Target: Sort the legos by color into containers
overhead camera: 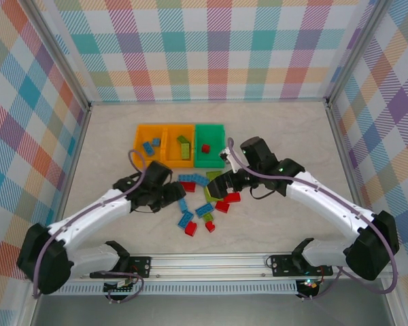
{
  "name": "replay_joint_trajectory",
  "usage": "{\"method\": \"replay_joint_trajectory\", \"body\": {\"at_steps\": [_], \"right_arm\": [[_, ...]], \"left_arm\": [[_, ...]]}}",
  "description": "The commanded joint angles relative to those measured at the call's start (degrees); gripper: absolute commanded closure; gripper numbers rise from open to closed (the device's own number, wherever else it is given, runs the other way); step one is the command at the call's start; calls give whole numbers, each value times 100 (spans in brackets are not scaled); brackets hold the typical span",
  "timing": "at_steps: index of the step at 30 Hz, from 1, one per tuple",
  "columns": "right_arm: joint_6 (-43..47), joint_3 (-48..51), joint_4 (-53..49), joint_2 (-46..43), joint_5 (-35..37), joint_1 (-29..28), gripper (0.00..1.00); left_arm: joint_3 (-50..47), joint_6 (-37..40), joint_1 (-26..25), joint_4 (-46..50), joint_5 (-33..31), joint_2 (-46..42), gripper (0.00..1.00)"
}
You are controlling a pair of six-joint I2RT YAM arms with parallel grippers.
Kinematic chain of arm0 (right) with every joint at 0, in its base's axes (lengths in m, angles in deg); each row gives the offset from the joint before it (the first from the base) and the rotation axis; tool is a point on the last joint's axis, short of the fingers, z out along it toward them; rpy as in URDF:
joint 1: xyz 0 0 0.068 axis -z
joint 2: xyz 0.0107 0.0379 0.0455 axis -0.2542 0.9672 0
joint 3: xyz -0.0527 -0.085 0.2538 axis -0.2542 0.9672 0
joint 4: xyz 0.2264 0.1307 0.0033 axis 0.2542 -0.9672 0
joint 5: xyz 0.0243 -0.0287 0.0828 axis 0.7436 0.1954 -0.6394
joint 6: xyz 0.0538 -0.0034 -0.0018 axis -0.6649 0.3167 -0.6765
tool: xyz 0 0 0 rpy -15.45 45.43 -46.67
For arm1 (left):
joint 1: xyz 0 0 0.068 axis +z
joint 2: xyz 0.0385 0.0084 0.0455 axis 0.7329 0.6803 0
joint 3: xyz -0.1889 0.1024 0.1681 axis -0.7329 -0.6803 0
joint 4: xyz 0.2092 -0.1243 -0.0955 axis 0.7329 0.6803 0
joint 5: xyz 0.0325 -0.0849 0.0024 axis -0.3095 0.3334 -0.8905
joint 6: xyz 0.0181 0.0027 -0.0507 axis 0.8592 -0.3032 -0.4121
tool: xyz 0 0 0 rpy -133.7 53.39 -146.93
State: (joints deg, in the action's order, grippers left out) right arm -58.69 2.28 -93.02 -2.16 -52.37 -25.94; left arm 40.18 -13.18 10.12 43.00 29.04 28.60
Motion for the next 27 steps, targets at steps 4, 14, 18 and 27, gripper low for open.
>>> {"method": "replay_joint_trajectory", "body": {"at_steps": [4,14,18,27], "right_arm": [[-473,189,134,-49,-344,-95,0],[-482,189,118,-18,-188,-108,0],[-505,163,6,-68,-94,-108,0],[-588,136,-23,-215,78,-108,0]], "left_arm": [[142,-513,-367,-441,-104,975,31],[300,-227,-381,-632,-227,1698,58],[325,-179,-377,-591,-208,1864,71],[1005,198,-288,255,-783,1377,89]]}}
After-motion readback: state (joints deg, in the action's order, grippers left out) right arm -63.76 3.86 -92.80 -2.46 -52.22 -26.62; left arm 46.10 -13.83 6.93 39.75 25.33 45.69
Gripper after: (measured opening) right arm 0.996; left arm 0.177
